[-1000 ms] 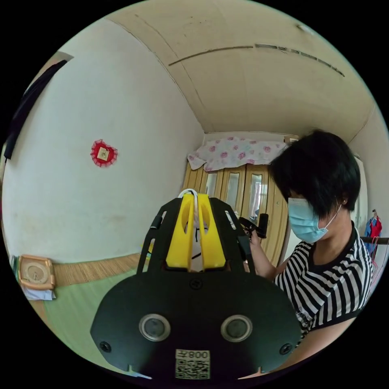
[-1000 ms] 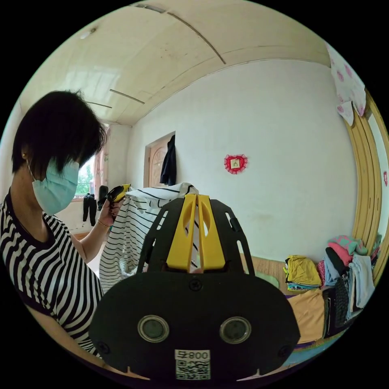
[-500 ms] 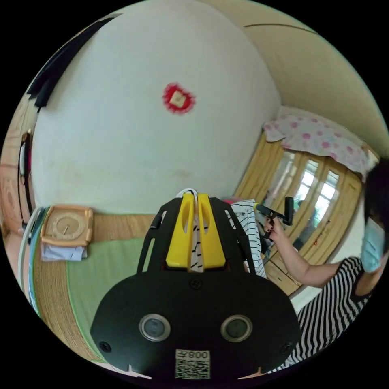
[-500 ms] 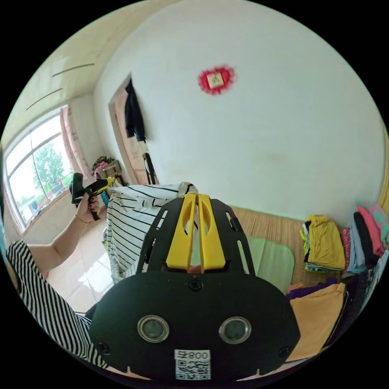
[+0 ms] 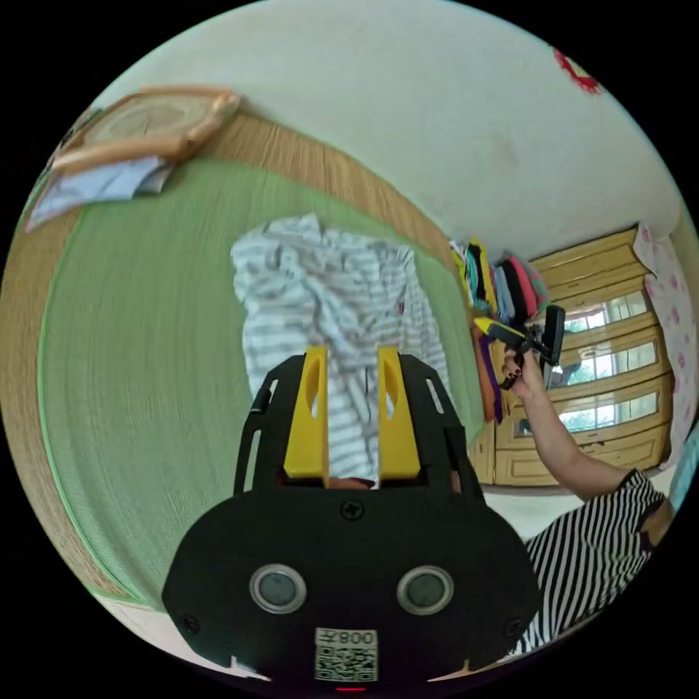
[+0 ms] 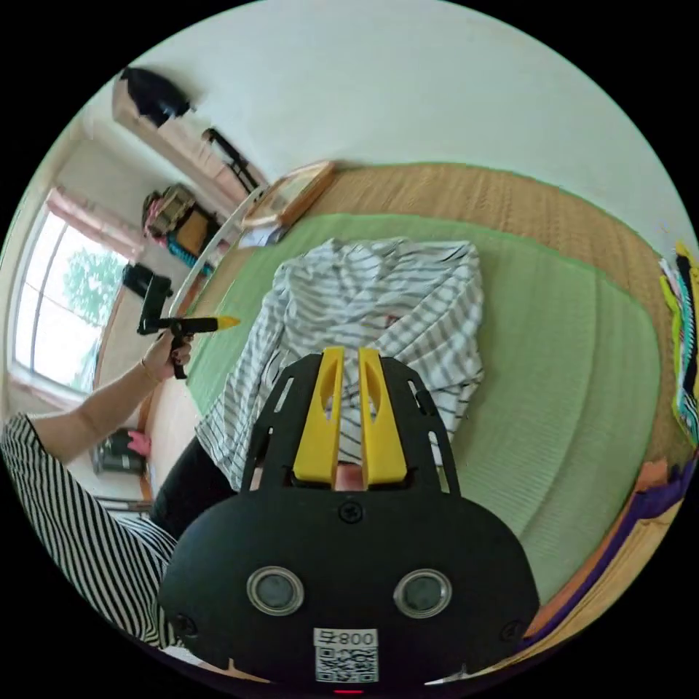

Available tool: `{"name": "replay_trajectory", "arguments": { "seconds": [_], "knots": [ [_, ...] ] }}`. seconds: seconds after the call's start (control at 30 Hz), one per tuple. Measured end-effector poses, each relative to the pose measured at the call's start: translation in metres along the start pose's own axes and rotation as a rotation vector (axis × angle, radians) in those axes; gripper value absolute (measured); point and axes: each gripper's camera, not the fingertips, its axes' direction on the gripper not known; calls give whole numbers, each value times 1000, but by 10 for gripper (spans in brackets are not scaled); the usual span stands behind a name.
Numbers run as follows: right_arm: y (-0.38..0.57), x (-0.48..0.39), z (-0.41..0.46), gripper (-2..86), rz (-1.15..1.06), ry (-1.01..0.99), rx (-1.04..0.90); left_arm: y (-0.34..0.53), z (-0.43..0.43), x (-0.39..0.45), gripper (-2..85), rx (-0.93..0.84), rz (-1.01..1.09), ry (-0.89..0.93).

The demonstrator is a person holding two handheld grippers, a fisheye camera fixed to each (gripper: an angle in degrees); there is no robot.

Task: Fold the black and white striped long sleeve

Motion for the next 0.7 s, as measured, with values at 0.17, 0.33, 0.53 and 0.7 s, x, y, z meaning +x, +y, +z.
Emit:
{"name": "replay_trajectory", "arguments": {
  "seconds": [0.17,0.33,0.53,0.7],
  "knots": [
    [-7,-118,110,78,-295,107,-119,53,12,-12,108,-103,-74,-50],
    [-27,-191,173,77,-431,141,-158,58,21,-6,97,-135,-67,-150],
    [-42,-223,252,33,-426,166,-271,35,34,-14,34,-136,-112,-187],
    [-48,-230,275,2,-391,165,-292,21,25,-20,15,-107,-108,-161]
  ]
}}
